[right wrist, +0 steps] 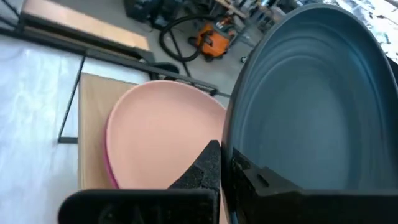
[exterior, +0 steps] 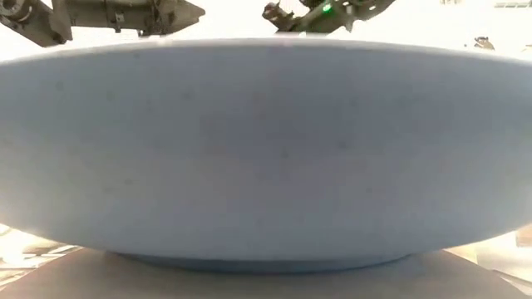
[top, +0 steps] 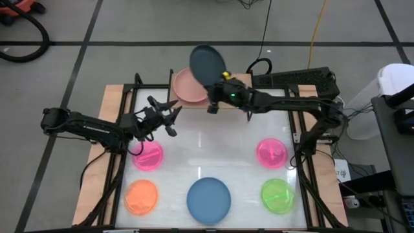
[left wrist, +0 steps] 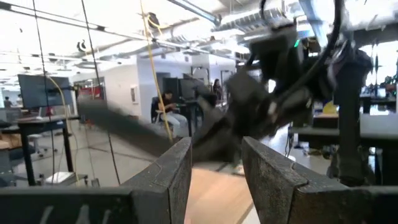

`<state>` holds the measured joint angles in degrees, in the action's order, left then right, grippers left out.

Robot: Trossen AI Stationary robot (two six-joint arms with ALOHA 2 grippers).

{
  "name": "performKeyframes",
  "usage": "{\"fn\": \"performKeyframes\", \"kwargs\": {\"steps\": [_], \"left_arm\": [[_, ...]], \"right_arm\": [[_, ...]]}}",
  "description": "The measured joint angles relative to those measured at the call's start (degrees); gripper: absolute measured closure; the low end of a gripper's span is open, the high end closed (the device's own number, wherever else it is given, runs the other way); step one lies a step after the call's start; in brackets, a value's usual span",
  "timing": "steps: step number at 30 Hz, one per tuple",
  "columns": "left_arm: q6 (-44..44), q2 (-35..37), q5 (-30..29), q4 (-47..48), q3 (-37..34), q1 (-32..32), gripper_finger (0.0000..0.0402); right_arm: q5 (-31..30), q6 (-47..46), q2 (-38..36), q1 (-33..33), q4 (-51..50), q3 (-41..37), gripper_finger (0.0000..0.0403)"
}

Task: Place and stack plates onto a shelf
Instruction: Stack the black plate on the brown plate on the shelf, then stack the blue plate on the black plate on the shelf

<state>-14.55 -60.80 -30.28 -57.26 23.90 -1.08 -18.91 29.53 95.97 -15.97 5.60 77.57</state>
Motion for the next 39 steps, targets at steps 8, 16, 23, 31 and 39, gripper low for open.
{"fn": "performKeyframes", "kwargs": {"steps": [8, 16, 23, 31, 39], "left_arm": [[-0.17, 0.95, -0.2, 1.01, 0.0, -0.97, 0.0254], [-0.37, 0.94, -1.51, 3.26, 0.0, -0.92, 0.0254], [-0.34, 0.94, -1.53, 3.31, 0.0, -0.92, 0.0254], [1.6, 0.94, -1.58, 3.48, 0.0, -0.88, 0.0254], [6.11, 0.94, 0.48, 5.98, 0.0, -1.34, 0.0254]], "right_arm": [[1.17, 1.1, 8.69, -0.02, 0.23, 4.69, 0.0399], [1.21, 0.71, 8.51, 0.43, 0.29, 4.65, 0.035], [0.97, 3.77, 4.98, 2.82, -0.48, 4.56, 0.0292], [0.89, 0.29, -6.61, 5.7, -11.56, 4.54, 0.0254], [1.06, -11.73, -20.54, 6.26, -20.0, -5.57, 0.0258]]}}
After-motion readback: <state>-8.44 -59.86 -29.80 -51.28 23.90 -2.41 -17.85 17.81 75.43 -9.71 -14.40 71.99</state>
